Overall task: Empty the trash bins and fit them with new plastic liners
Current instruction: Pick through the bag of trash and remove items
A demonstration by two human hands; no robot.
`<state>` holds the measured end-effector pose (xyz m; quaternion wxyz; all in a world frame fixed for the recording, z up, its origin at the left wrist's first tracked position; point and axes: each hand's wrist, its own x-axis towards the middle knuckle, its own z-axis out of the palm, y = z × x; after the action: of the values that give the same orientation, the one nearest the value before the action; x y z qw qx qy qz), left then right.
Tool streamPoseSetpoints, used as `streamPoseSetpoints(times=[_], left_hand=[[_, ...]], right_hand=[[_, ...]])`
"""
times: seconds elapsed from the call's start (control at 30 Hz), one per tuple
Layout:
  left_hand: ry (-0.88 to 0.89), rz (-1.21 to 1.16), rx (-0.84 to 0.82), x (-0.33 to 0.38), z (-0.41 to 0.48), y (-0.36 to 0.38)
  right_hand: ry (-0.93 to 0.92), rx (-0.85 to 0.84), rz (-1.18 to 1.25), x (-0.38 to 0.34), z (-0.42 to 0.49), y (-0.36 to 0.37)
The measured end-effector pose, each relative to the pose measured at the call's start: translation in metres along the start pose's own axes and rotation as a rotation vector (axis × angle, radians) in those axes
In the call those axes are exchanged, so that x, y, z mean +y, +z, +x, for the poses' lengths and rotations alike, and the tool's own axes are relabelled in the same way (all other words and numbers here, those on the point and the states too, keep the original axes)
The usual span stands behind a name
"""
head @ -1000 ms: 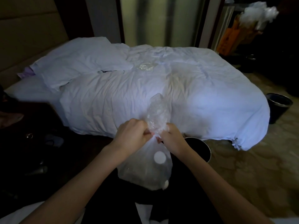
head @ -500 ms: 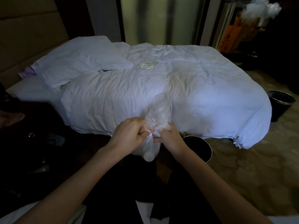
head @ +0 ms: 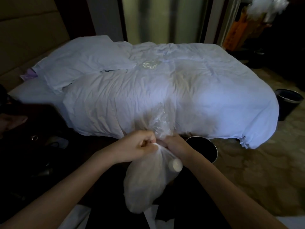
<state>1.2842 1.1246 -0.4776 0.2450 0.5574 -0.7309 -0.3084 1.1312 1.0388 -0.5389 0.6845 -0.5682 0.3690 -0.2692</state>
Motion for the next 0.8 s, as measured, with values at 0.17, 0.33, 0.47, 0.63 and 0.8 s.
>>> streamPoseSetpoints(times=[0.17, 0.33, 0.47, 0.63, 0.8], left_hand=[[-0.193, 0.055, -0.045, -0.002, 0.004, -0.003], [-0.587, -0.500, -0.098, -0.007, 0.009, -0.002], [-0.802, -1.067, -0.014, -0.016, 0.007, 0.005], [-0.821, -1.343, 0.240, -0.021, 0.003, 0.018], [-0.837, -1.272, 0.288, -0.023, 0.001, 0.026]], right_hand=[[-0.051, 0.013, -0.066, -0.008, -0.003, 0.007], [-0.143, 0.104, -0.306, -0.013, -0.002, 0.017], [-0.126, 0.158, -0.316, -0.013, -0.002, 0.013], [-0.233, 0.100, -0.419, -0.013, -0.006, 0.007], [-0.278, 0.149, -0.453, -0.006, -0.008, 0.001]])
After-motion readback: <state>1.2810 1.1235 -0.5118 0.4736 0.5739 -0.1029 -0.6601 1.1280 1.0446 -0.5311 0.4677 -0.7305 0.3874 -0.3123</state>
